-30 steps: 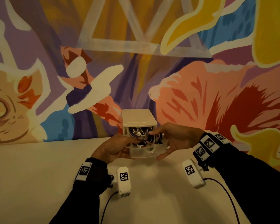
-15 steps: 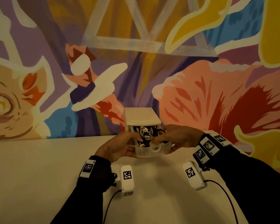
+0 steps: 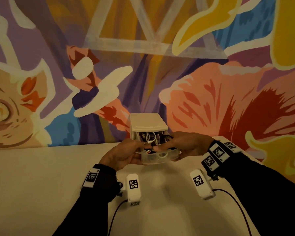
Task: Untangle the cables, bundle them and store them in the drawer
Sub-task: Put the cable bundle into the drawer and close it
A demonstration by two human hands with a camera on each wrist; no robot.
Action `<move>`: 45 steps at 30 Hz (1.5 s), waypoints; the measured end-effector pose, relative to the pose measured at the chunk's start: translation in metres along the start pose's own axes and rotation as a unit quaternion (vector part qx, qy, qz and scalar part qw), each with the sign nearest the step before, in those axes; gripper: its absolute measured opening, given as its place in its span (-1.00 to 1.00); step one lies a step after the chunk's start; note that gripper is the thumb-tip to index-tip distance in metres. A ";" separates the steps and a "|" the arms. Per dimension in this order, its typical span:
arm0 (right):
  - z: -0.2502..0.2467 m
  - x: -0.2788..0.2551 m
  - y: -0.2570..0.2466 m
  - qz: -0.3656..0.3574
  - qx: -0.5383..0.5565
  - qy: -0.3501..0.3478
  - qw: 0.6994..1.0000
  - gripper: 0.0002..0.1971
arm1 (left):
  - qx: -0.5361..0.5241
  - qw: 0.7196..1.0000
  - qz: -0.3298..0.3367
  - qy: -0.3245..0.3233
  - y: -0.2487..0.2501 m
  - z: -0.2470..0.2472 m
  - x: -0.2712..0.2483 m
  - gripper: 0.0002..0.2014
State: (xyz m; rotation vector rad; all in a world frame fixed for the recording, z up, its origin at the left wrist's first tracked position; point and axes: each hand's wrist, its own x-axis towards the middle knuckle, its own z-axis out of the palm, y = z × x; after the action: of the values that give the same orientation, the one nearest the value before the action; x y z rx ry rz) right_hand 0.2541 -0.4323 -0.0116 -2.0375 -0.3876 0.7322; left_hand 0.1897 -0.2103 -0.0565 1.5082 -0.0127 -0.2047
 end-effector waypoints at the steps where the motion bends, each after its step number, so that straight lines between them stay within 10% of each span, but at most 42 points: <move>1: 0.001 0.002 -0.001 0.005 -0.013 0.013 1.000 -0.53 | -0.006 1.000 0.002 -0.007 0.000 -0.001 -0.001 -0.67; 7: 0.004 0.007 -0.004 0.033 0.000 0.041 0.999 -0.56 | -0.075 0.995 0.004 -0.072 -0.001 -0.010 -0.006 -0.50; 16: -0.007 -0.012 -0.002 -0.009 0.169 -0.042 0.985 -0.52 | 0.064 0.998 0.015 0.015 0.000 -0.001 0.003 -0.71; 20: 0.007 -0.012 -0.015 -0.016 -0.049 0.046 0.998 -0.52 | 0.070 0.997 0.015 0.019 0.000 0.003 0.005 -0.70; 24: -0.002 -0.007 -0.021 -0.161 -0.212 0.294 0.918 -0.35 | 0.059 0.998 0.010 0.019 0.000 -0.001 0.003 -0.73; 28: -0.010 -0.013 -0.023 -0.344 -0.329 0.164 0.864 -0.79 | 0.056 0.998 0.012 0.022 0.000 0.000 0.003 -0.75; 38: 0.007 0.001 -0.027 -0.352 -0.438 0.141 0.815 -0.89 | 0.051 0.998 0.016 0.022 0.002 0.002 0.000 -0.68; 45: 0.005 0.008 -0.036 -0.241 -0.347 0.261 0.868 -0.89 | 0.049 0.998 0.009 0.024 0.003 0.004 -0.002 -0.76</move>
State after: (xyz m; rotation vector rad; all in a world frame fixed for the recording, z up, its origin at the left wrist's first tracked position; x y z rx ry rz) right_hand 0.2572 -0.4055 0.0138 -2.5271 -0.8831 -0.3365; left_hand 0.1873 -0.2140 -0.0525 1.6099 0.0022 -0.1540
